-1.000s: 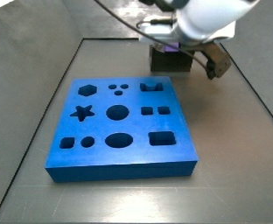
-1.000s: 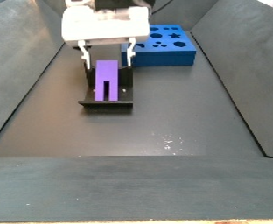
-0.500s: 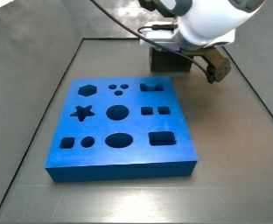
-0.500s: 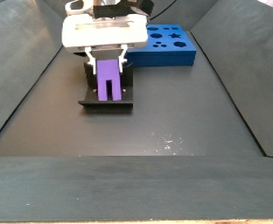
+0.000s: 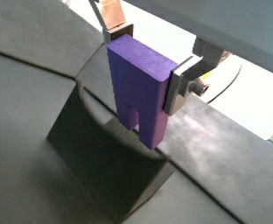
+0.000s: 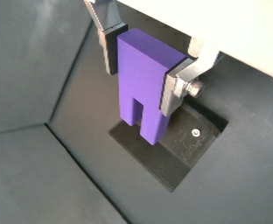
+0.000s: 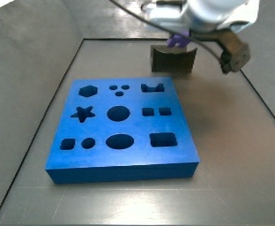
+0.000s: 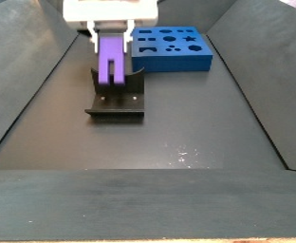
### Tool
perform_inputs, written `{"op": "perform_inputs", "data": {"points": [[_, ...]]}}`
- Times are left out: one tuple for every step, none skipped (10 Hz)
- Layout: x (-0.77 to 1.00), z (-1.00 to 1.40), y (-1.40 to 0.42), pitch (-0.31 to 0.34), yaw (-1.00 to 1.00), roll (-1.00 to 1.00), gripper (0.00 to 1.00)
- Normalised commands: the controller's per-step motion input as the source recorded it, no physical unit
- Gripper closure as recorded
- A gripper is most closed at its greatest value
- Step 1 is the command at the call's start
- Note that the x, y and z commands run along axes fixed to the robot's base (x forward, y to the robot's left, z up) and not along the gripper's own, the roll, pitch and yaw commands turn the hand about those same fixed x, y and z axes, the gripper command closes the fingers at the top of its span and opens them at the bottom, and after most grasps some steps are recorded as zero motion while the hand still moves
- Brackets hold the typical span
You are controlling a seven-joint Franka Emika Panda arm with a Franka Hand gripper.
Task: Pick up the double-square object. Move up. Place the double-square object on the fixture. Regrasp the double-square object. Move to above the board. Insert the double-square object.
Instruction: Move to above the board.
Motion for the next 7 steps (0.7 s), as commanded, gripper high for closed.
{"op": "perform_inputs", "data": {"points": [[0.05, 1.00, -0.27, 0.204, -0.08, -0.03, 1.00], [0.05, 1.00, -0.25, 0.228, -0.01, -0.03, 1.00], [0.05, 1.00, -0.24, 0.237, 0.02, -0.03, 1.00], [0.05, 1.00, -0.22, 0.243, 0.08, -0.03, 1.00], [0.06, 1.00, -0.21, 0.231, 0.11, -0.02, 1.00], [0.06, 1.00, -0.18, 0.205, 0.15, -0.01, 1.00], [0.06, 1.00, -0.16, 0.180, 0.17, -0.01, 1.00]]}}
